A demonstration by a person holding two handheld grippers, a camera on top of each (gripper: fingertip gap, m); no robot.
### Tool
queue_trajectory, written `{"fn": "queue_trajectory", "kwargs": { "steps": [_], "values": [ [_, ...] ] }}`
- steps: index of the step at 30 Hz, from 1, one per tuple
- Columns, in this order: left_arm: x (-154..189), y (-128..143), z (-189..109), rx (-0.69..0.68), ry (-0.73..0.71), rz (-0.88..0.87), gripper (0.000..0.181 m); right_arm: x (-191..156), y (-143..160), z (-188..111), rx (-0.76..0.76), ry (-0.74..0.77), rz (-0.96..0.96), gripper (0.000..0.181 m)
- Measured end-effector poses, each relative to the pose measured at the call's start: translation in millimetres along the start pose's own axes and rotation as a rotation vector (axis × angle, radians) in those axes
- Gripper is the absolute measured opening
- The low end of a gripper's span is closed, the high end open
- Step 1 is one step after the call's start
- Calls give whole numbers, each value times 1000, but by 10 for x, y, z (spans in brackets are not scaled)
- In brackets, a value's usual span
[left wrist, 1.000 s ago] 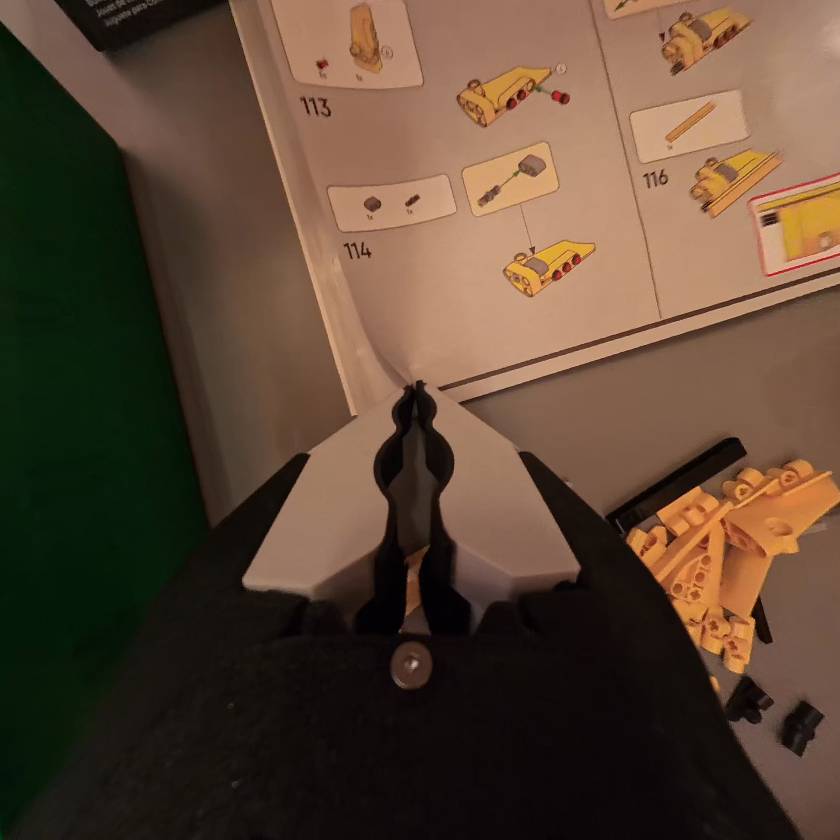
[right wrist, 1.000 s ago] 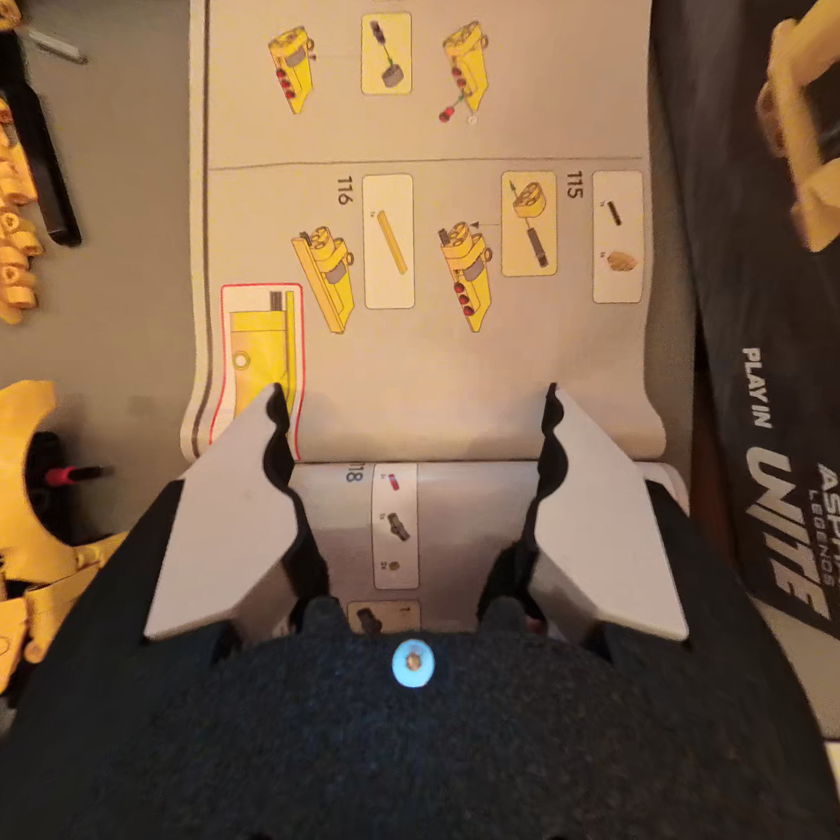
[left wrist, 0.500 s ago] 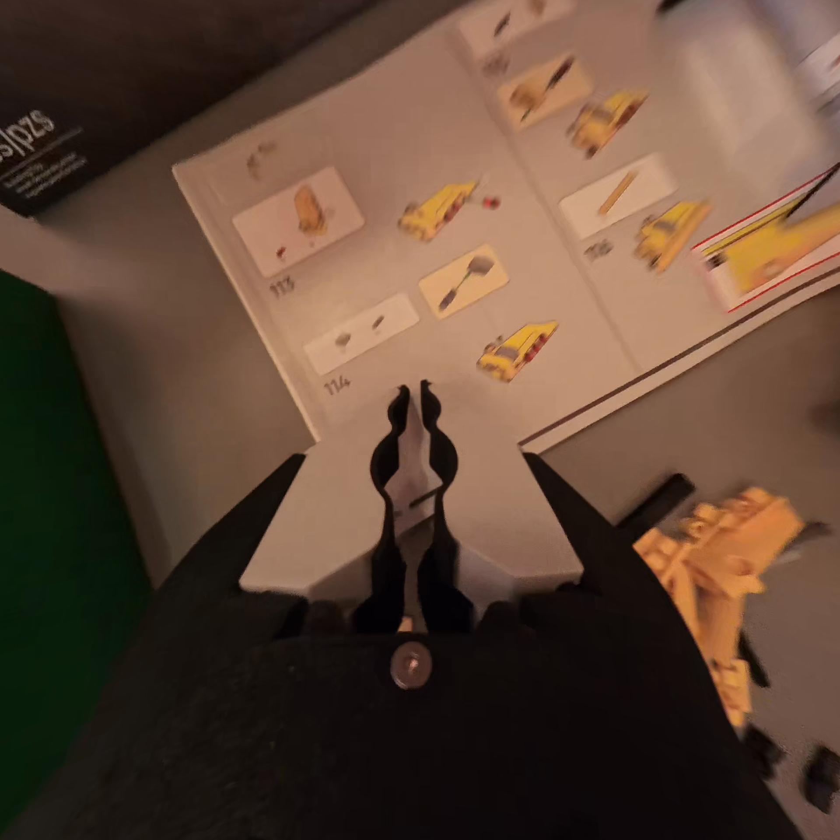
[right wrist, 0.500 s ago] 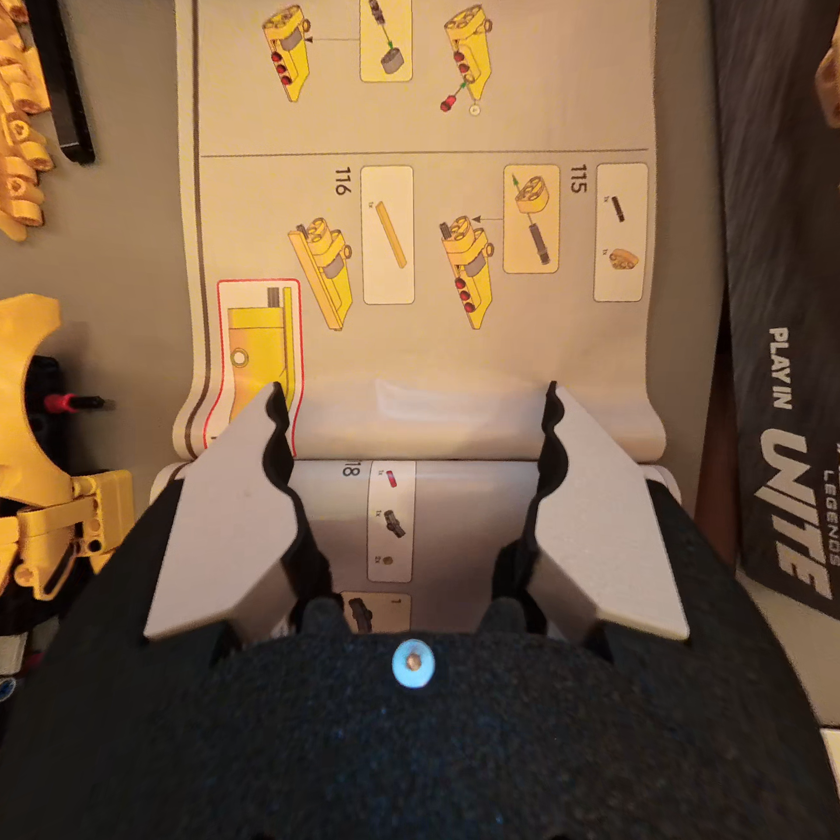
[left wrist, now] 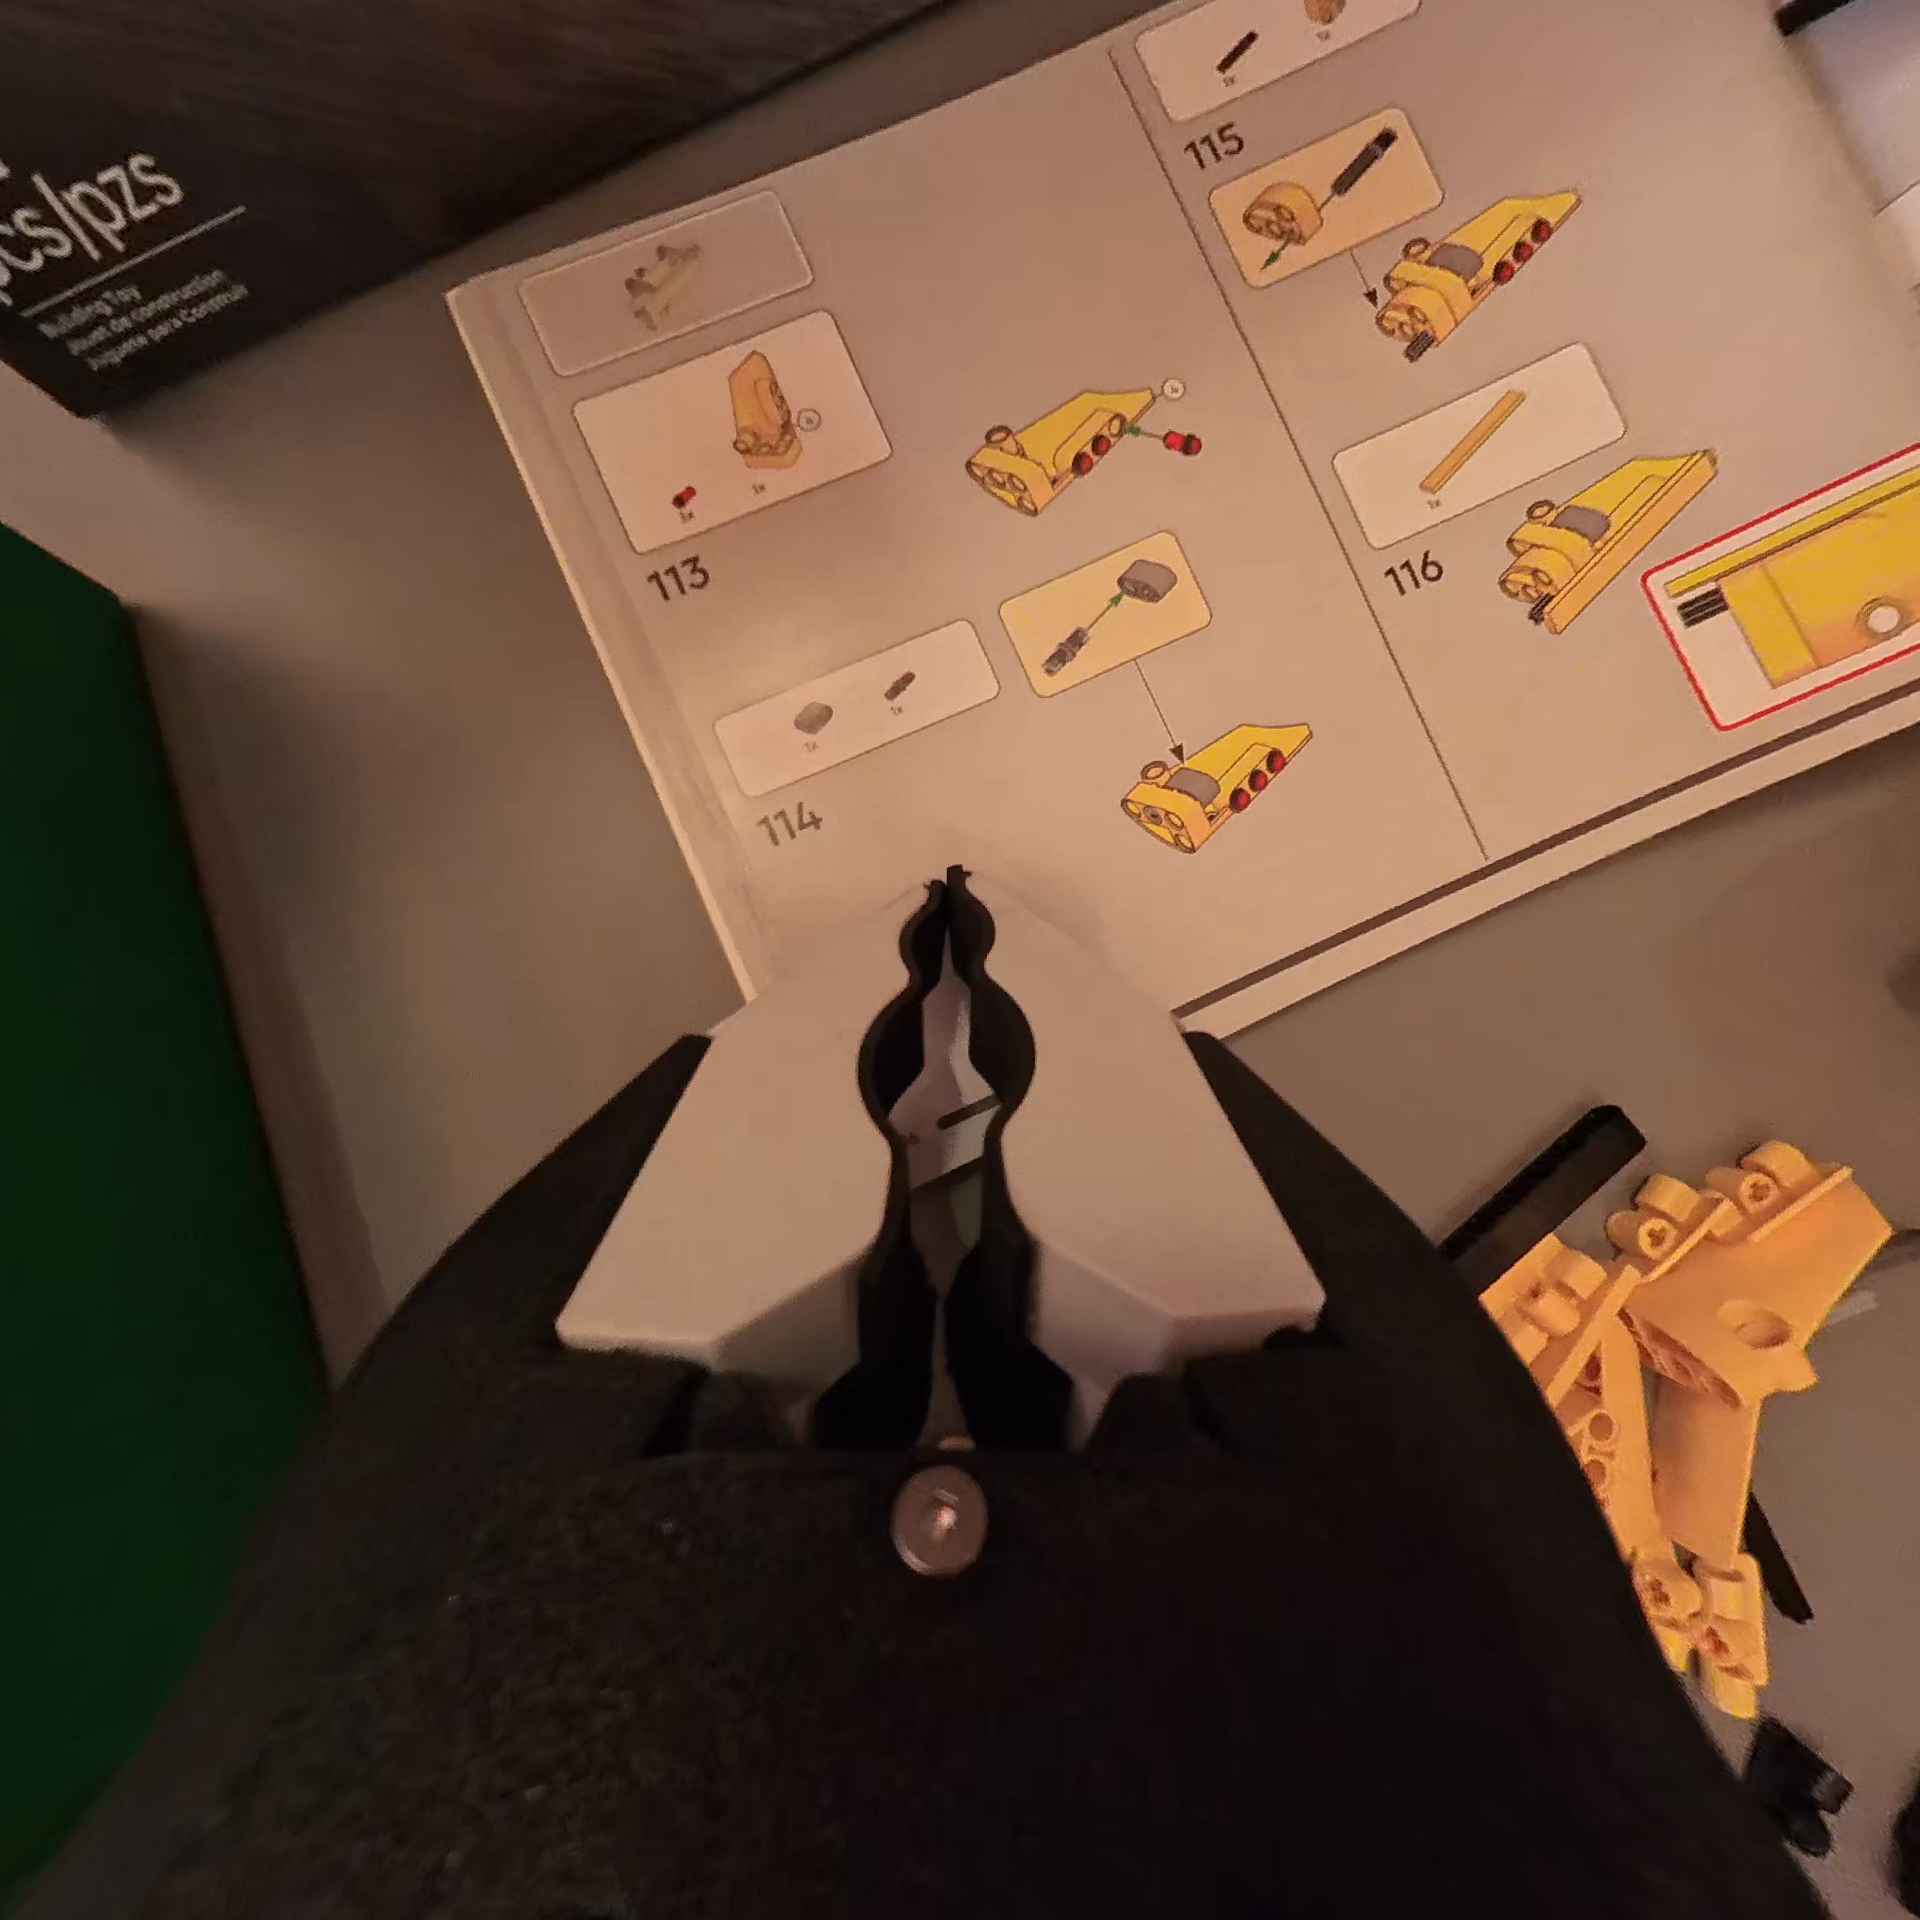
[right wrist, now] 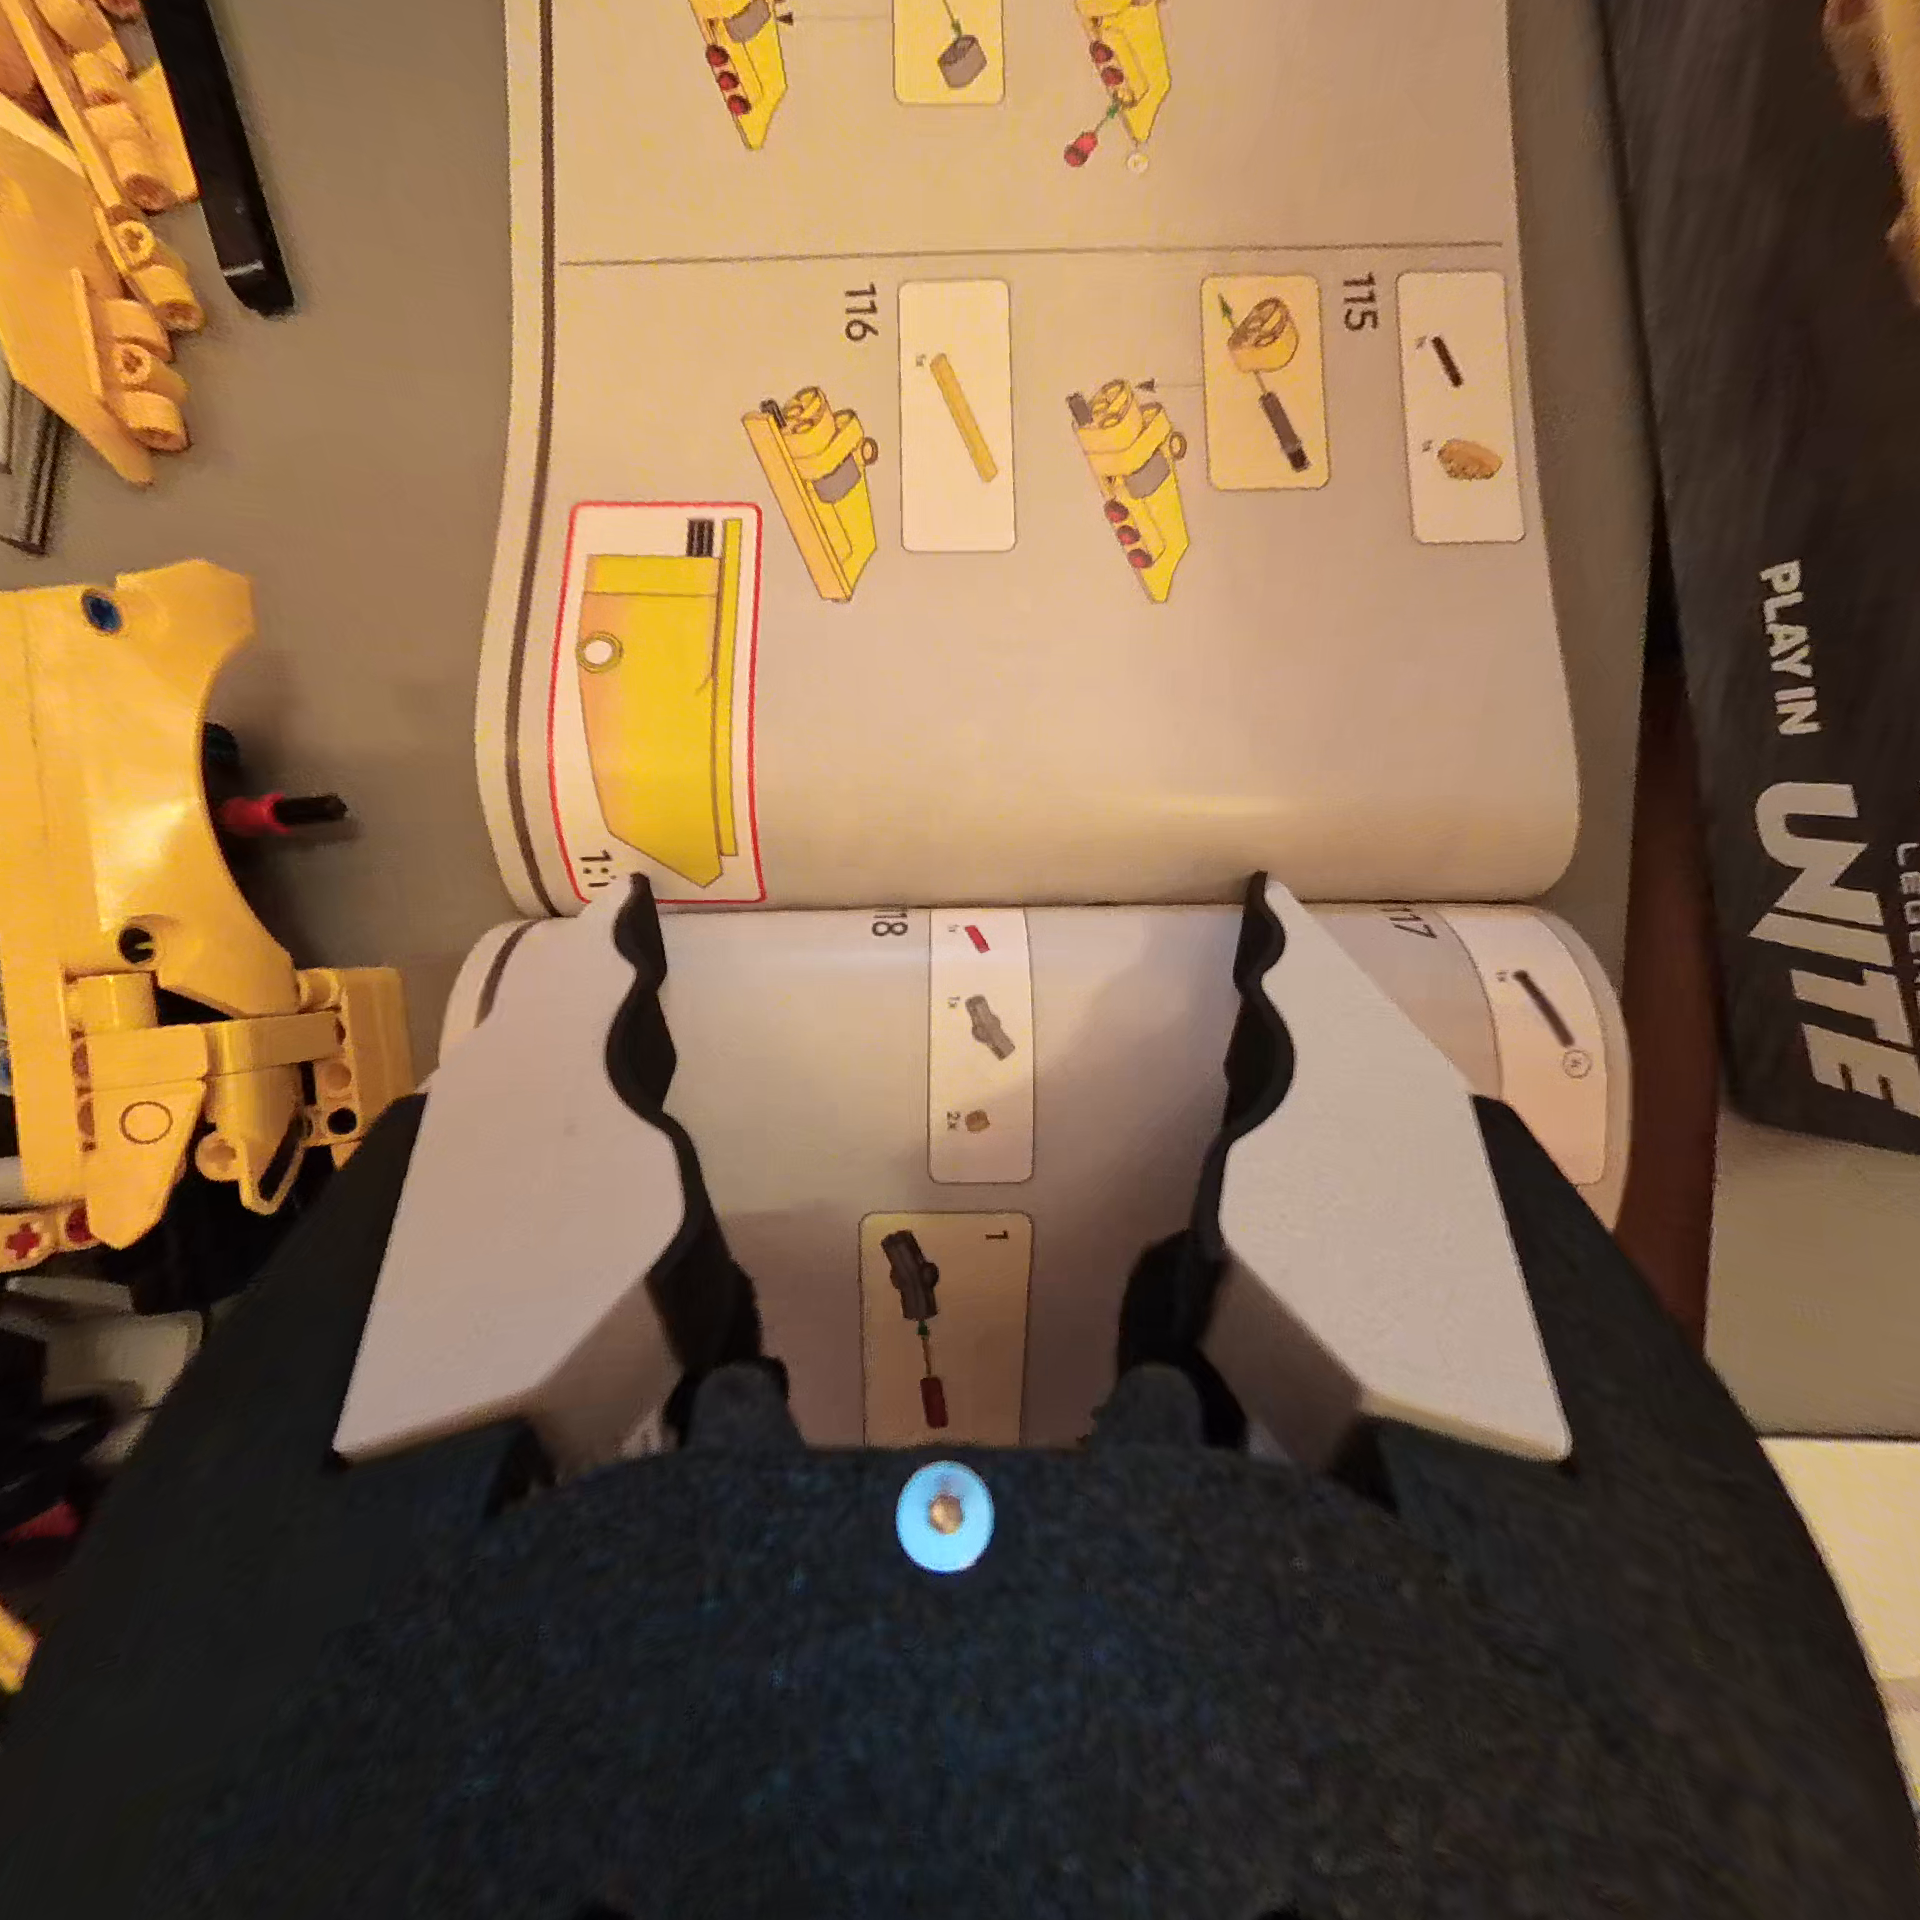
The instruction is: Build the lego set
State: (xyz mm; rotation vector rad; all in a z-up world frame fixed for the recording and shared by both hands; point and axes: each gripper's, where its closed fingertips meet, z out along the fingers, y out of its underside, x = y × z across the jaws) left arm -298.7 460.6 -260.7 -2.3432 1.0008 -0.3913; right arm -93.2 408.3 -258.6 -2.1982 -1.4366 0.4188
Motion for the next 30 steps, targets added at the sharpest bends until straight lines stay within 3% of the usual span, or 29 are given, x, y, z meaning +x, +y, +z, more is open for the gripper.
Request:
{"fn": "queue_trajectory", "kwargs": {
  "steps": [8, 12, 15, 18, 21, 23, 25, 30],
  "values": [
    [2, -14, -1, -1, -28, 0, 1, -1, -18, -39, 54, 9, 6, 104],
    [171, -159, -249, 99, -45, -4, 24, -234, -69, -538, 172, -15, 151, 102],
    [770, -225, -622, 236, 148, -8, 30, -721, 96, -1114, 295, -24, 263, 102],
    [1662, 27, -867, 255, 452, 1, 37, -1263, 457, -1367, 367, 51, 366, 95],
    [2366, 338, -911, 212, 595, 48, 42, -1655, 717, -1346, 371, 179, 407, 81],
    [2594, 447, -865, 204, 588, 91, 44, -1854, 766, -1243, 348, 231, 389, 71],
    [2611, 414, -808, 251, 515, 108, 47, -1955, 736, -1139, 329, 287, 361, 72],
    [2544, 430, -656, 198, 402, 207, 50, -2010, 637, -896, 289, 319, 356, 57]
  ]
}}
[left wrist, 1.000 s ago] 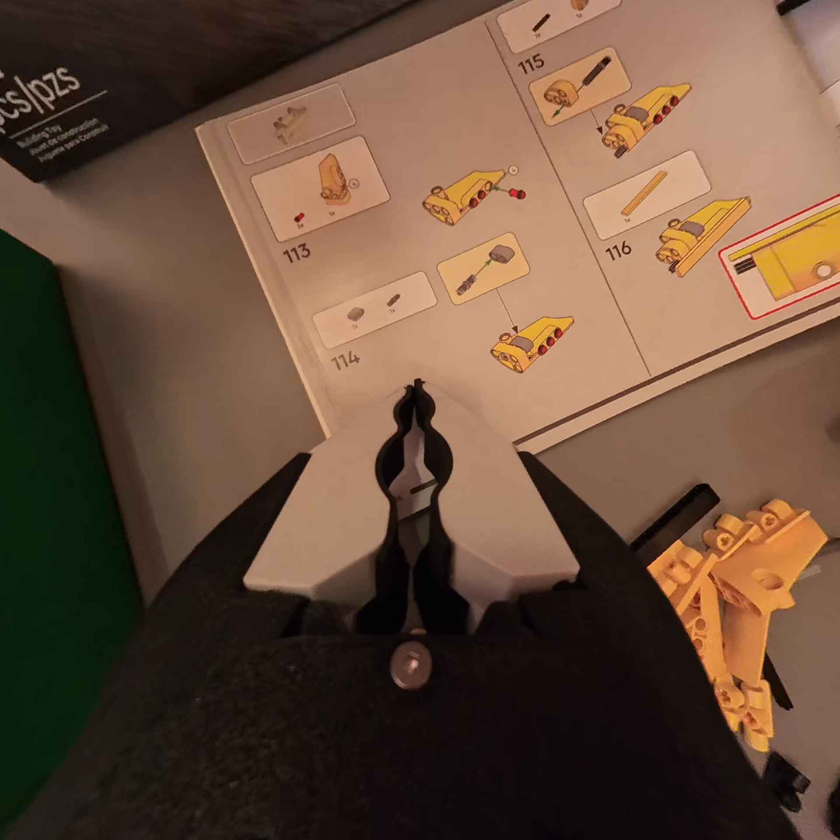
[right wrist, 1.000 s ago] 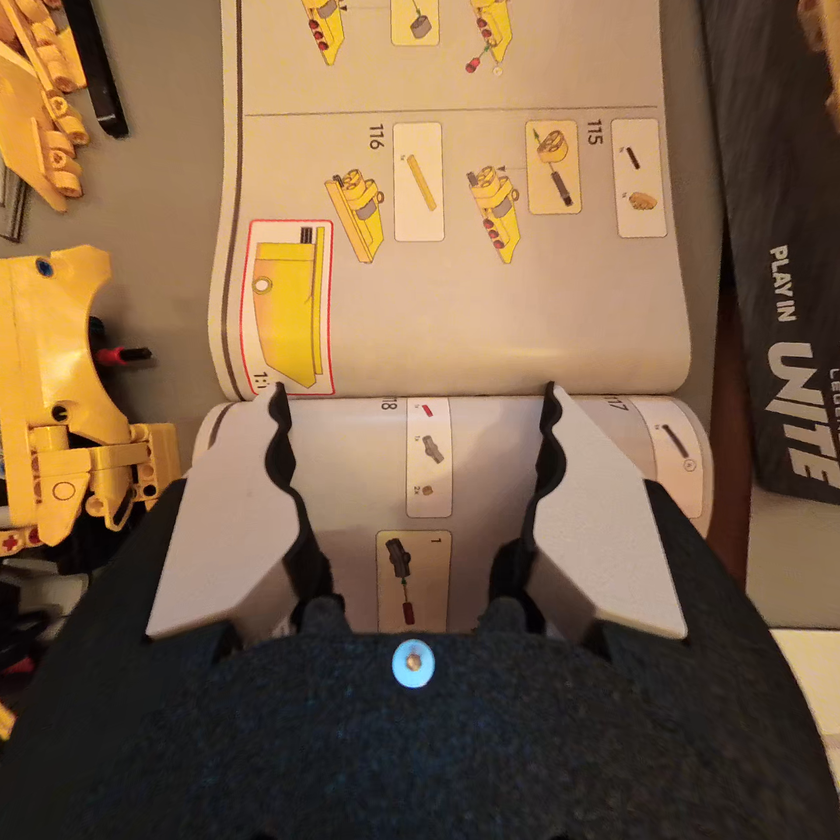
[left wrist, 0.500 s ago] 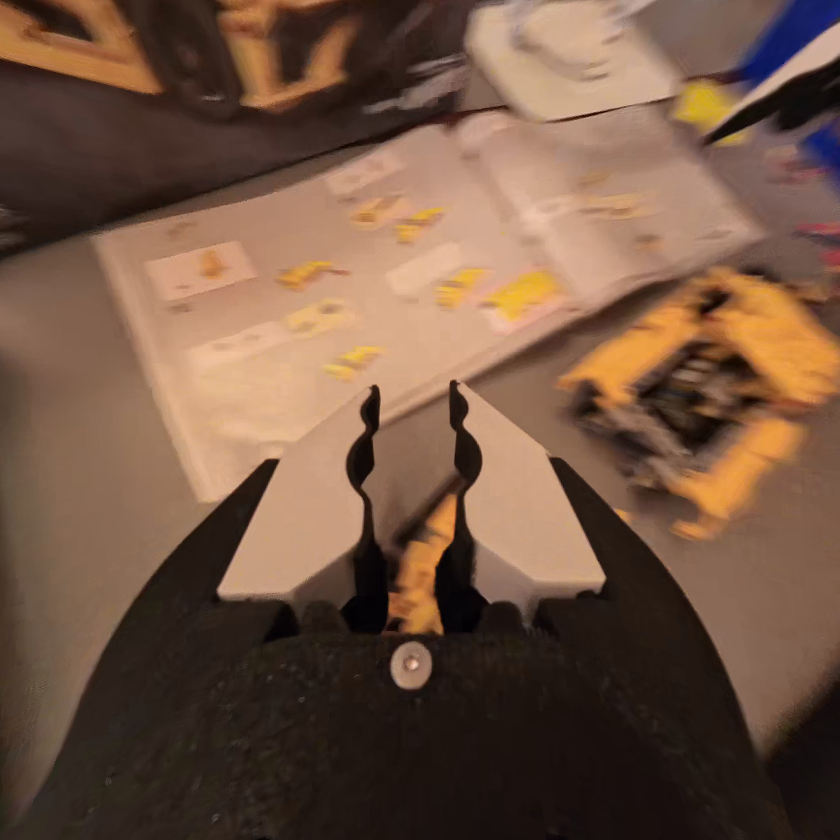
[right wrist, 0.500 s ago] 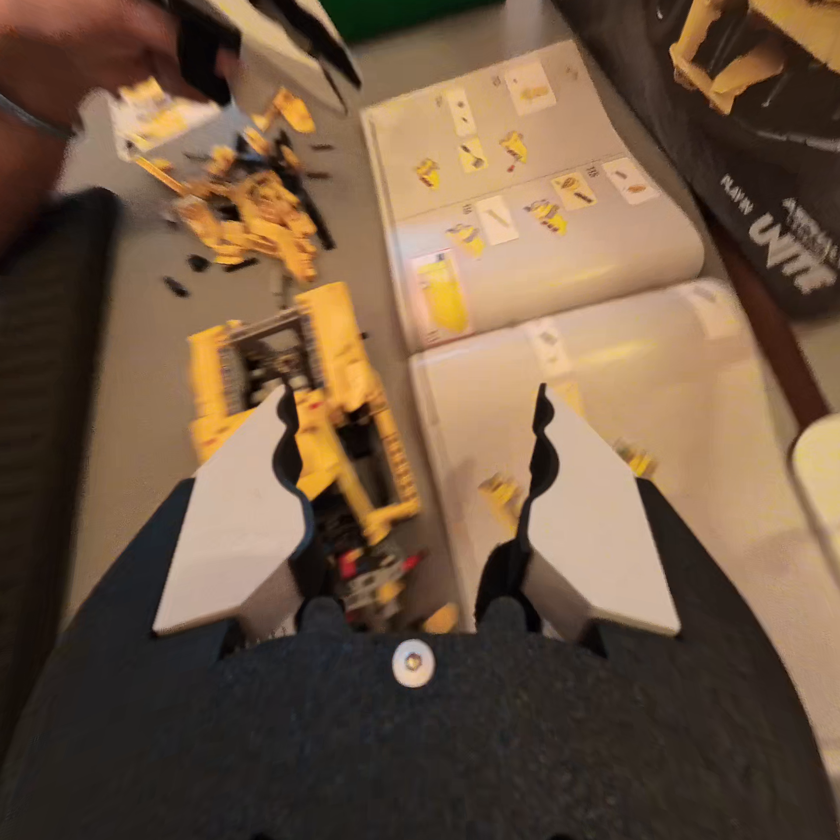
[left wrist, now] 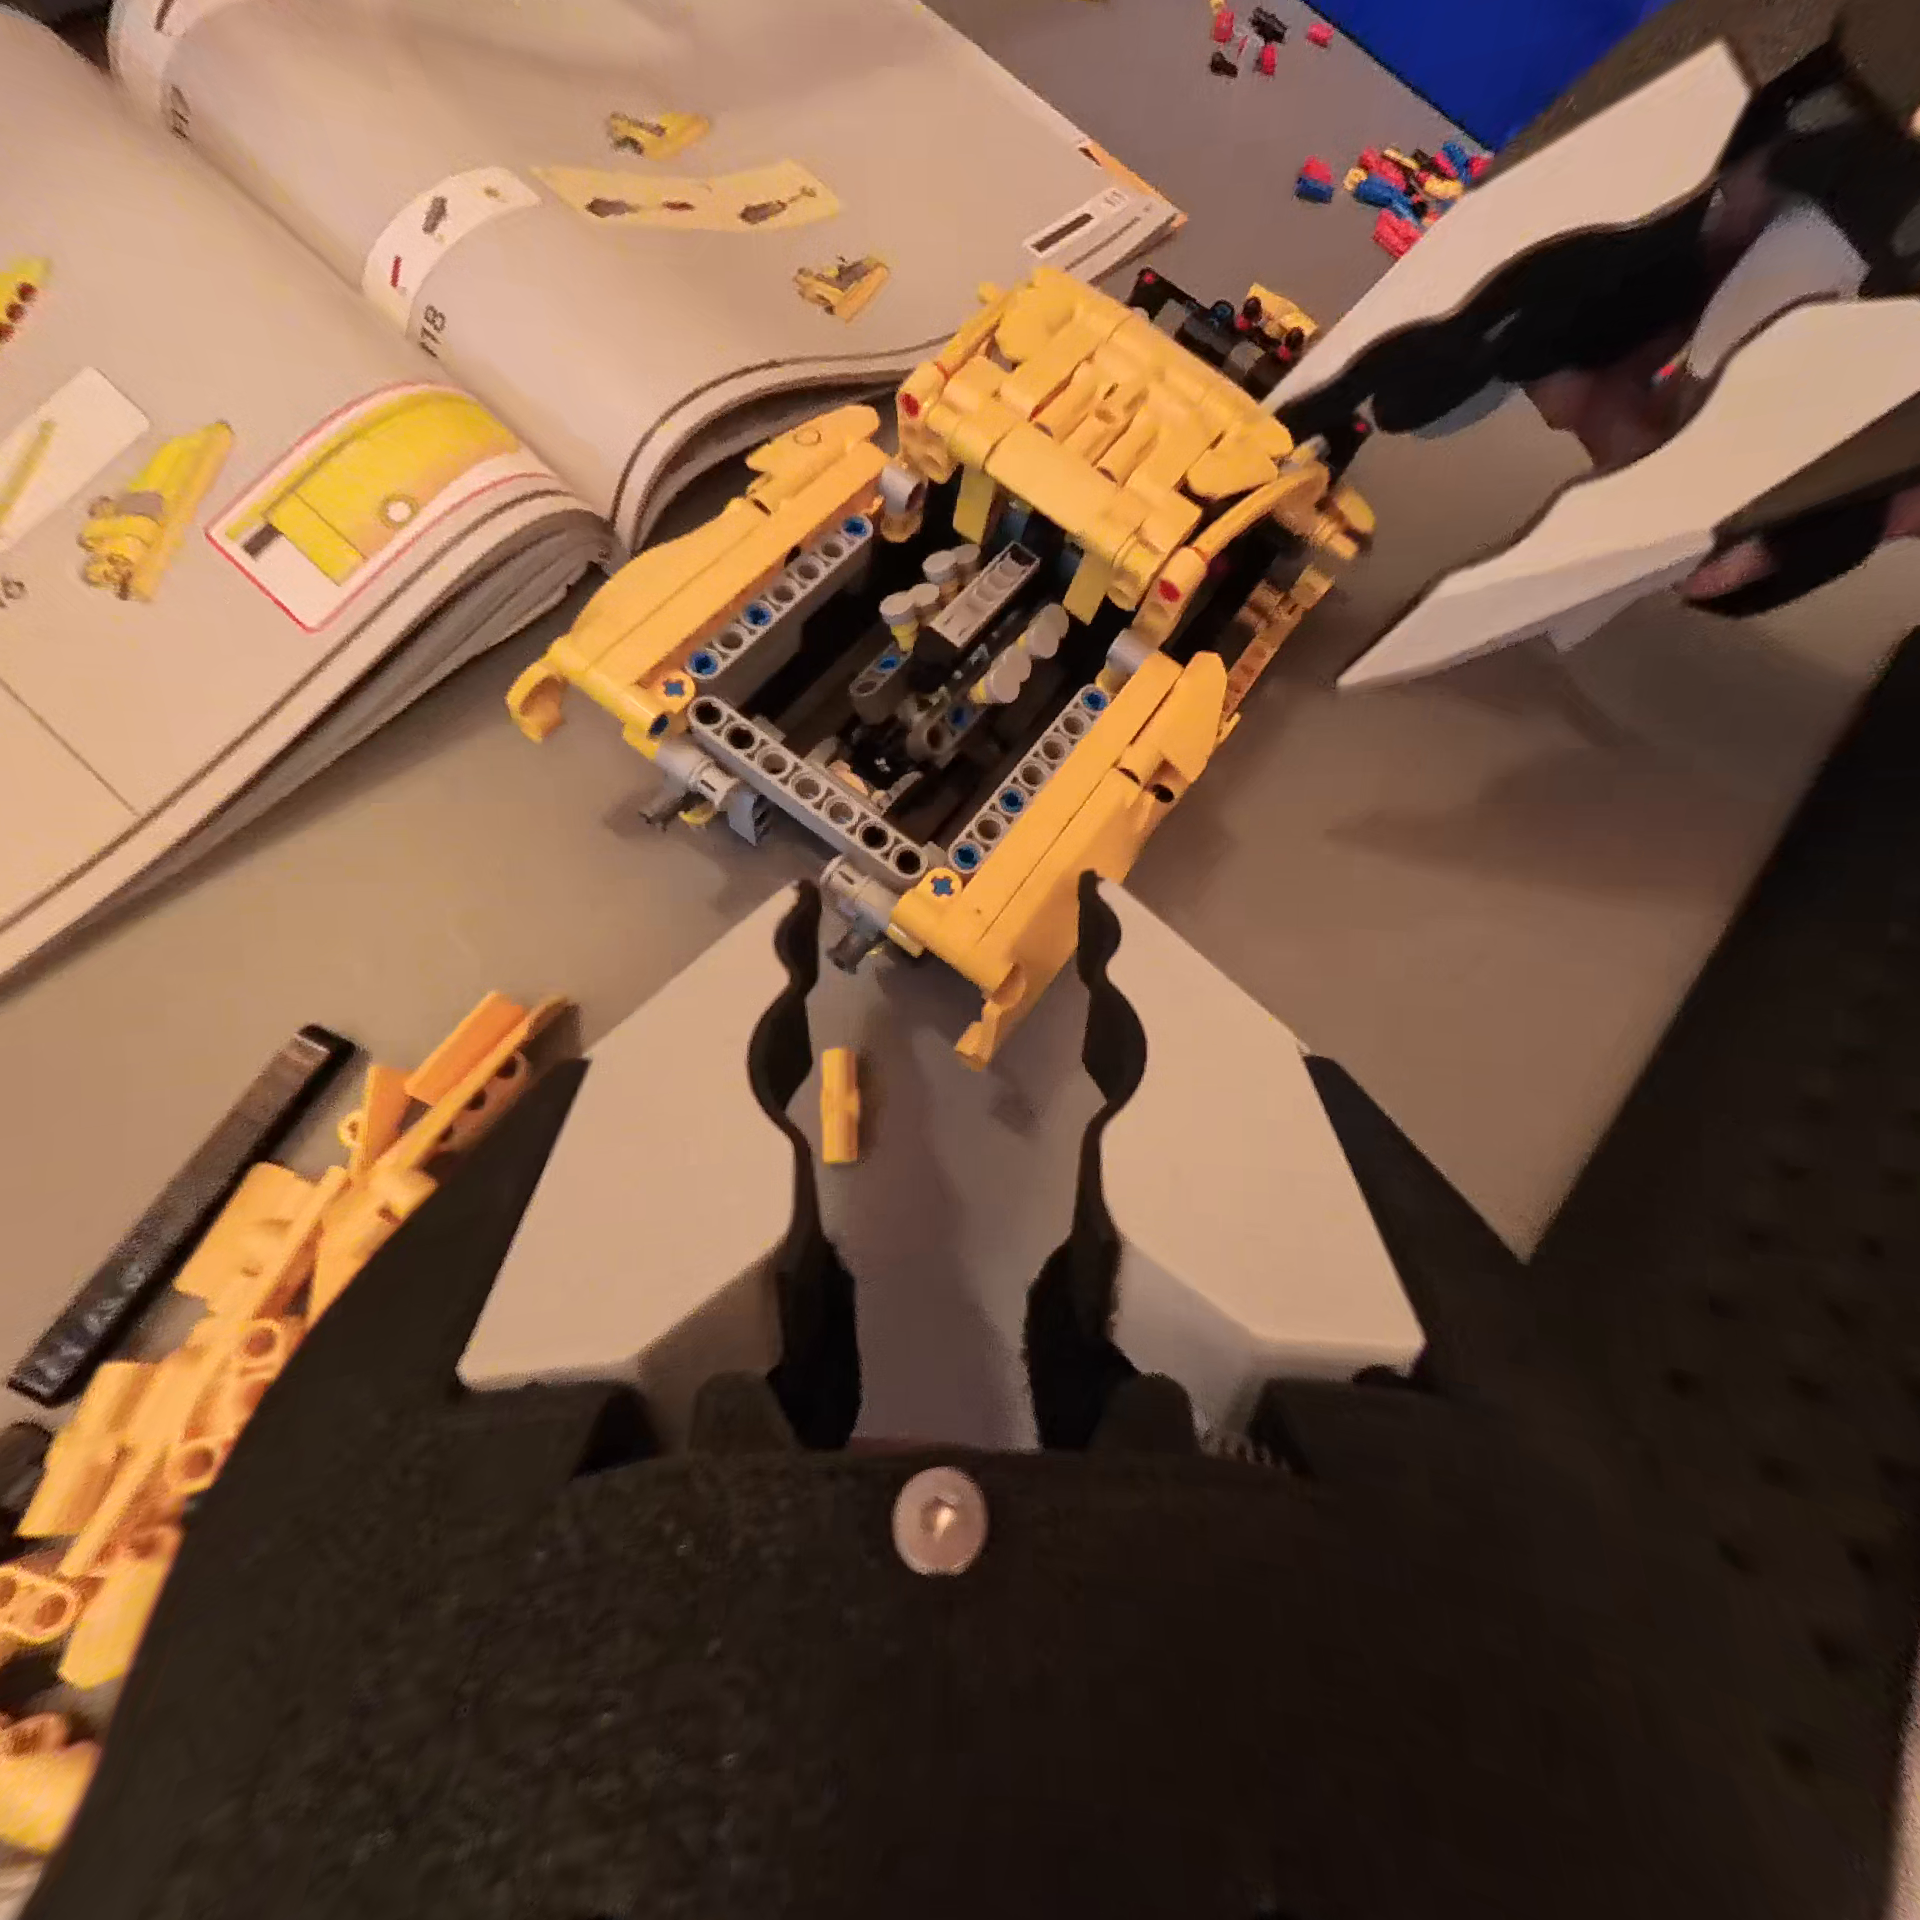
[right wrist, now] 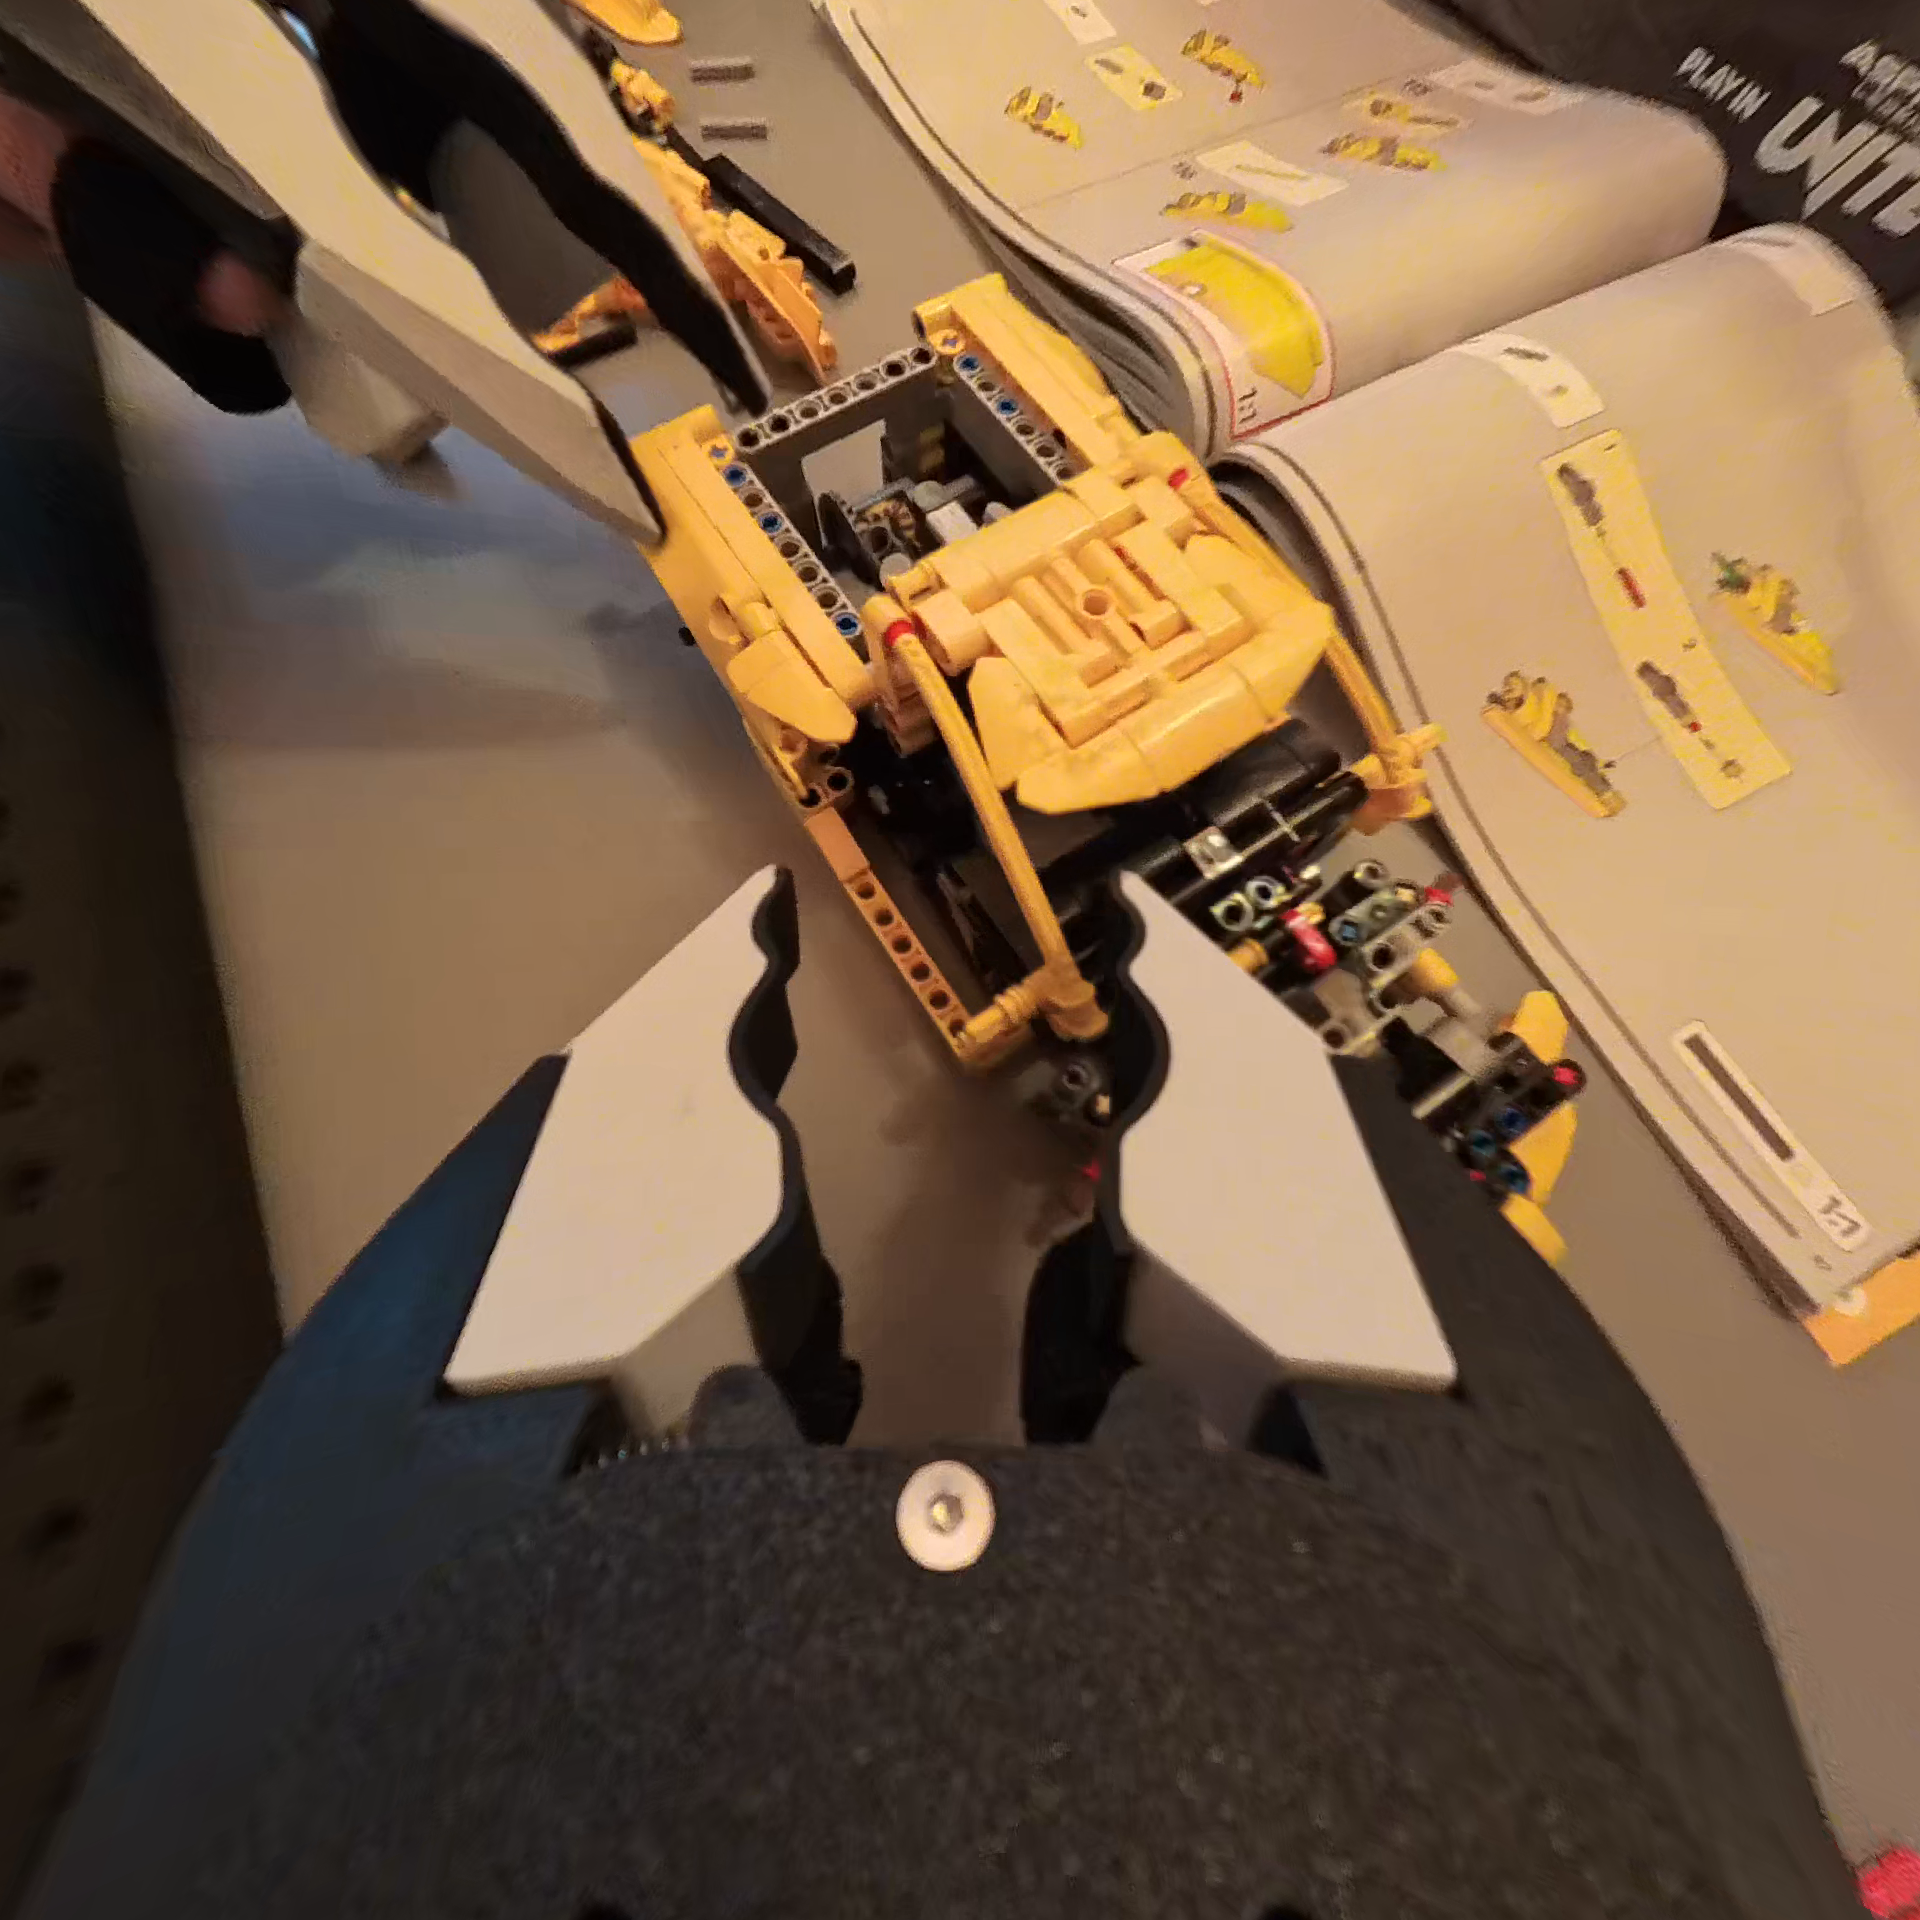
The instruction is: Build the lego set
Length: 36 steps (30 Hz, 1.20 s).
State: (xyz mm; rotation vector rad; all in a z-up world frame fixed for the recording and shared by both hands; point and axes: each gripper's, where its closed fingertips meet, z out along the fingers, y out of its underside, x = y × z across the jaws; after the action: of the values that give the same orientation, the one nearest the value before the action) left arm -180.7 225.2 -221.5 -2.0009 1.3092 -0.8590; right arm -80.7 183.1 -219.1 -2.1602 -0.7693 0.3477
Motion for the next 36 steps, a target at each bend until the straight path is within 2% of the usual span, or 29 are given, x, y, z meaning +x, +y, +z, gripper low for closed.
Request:
{"fn": "queue_trajectory", "kwargs": {
  "steps": [1, 2, 4, 7, 12, 15, 18, 21, 26, 31, 36],
  "values": [
    [-21, -20, 9, -1, -8, 11, 50, -10, -22, 35, -1, 11, 6, 58],
    [-69, -39, 16, -6, -26, 11, 50, -32, -56, 56, 8, 15, 5, 48],
    [-168, -78, 24, -2, -56, 16, 49, 14, -78, 112, 7, 73, 17, 46],
    [-113, -87, 56, -15, 4, 18, 39, 47, -75, 165, 6, 123, 17, 45],
    [-100, -83, -16, 19, 11, 9, 40, -33, -92, 97, 40, 107, 68, 60],
    [-240, -127, -327, 163, -6, -76, 40, 3, -208, -97, 198, 176, 93, 59],
    [-467, -146, -825, 358, -58, -145, 40, 81, -288, -324, 408, 267, 171, 56],
    [-691, -18, -1257, 427, -138, -165, 40, 70, -296, -390, 513, 238, 263, 61],
    [-1045, 289, -1736, 367, -333, -131, 39, 121, -358, -425, 498, 281, 185, 51],
    [-1230, 481, -1951, 272, -421, -134, 39, 30, -419, -411, 515, 280, 94, 41],
    [-1407, 790, -2137, 107, -523, -153, 37, 9, -396, -342, 495, 256, 87, 39]
  ]
}}
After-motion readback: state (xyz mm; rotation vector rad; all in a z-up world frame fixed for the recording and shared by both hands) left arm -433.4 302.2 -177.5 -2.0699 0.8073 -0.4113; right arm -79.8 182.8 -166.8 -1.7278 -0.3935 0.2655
